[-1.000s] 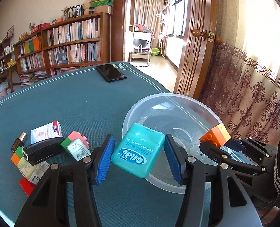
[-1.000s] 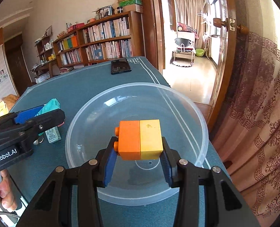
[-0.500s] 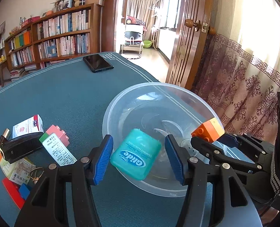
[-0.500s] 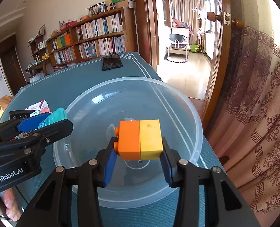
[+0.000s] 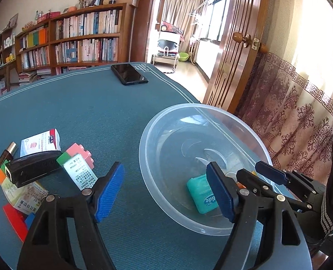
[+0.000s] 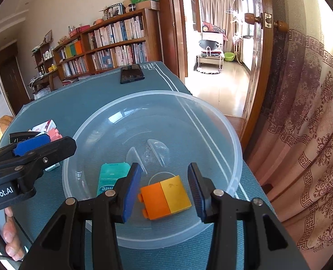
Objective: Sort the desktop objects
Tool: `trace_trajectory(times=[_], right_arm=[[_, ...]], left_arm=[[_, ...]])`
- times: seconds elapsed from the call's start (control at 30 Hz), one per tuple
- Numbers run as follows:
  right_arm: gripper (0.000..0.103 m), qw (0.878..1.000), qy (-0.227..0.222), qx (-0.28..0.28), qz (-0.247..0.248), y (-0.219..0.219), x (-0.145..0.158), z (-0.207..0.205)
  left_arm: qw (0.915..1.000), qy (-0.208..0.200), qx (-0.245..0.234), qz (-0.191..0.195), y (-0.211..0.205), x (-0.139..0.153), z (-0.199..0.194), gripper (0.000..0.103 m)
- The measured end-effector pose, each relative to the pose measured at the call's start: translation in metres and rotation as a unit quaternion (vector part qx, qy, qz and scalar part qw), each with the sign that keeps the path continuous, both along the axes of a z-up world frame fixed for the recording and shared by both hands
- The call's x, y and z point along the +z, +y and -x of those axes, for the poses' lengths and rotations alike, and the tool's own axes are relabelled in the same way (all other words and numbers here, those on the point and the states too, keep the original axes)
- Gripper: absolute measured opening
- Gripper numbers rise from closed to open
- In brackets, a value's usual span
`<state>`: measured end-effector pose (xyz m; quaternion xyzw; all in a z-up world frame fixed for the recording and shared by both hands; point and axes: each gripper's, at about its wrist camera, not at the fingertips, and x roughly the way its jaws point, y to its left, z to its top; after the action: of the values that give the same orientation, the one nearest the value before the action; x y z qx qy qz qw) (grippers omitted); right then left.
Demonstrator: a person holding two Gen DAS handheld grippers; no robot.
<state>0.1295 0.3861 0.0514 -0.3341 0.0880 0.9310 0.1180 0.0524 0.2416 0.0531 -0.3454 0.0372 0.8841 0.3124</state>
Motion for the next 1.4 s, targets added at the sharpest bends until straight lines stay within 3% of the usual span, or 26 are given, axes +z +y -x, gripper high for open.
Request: trace_trajectory(times=[0.7, 1.03, 1.13, 1.23, 1.4], right_arm=[[0.048, 1.000, 0.010, 0.026, 0.001, -0.025, 0.006, 0.001], [0.048, 0.999, 0.012, 0.051, 0.005, -0.049, 0.006, -0.001], [0.057, 0.998, 0.016, 0.058, 0.007, -0.057, 0.007, -0.002], [0.058, 0.998, 0.020, 0.065, 0.006, -0.065, 0.007, -0.003], [0.059, 0.997, 0.020, 0.079, 0.011, -0.079, 0.006, -0.003]], left_arm=[[0.9991, 0.007, 0.040, -0.011, -0.038, 0.014, 0.001, 0.079], [0.9956, 0.027, 0.090, 0.001, -0.081, 0.019, -0.004, 0.079], [0.9923, 0.037, 0.118, 0.007, -0.098, 0.018, -0.007, 0.079], [0.9875, 0.052, 0.147, 0.019, -0.116, 0.015, -0.010, 0.079], [0.9829, 0.037, 0.179, 0.021, -0.146, 0.005, -0.006, 0.079]])
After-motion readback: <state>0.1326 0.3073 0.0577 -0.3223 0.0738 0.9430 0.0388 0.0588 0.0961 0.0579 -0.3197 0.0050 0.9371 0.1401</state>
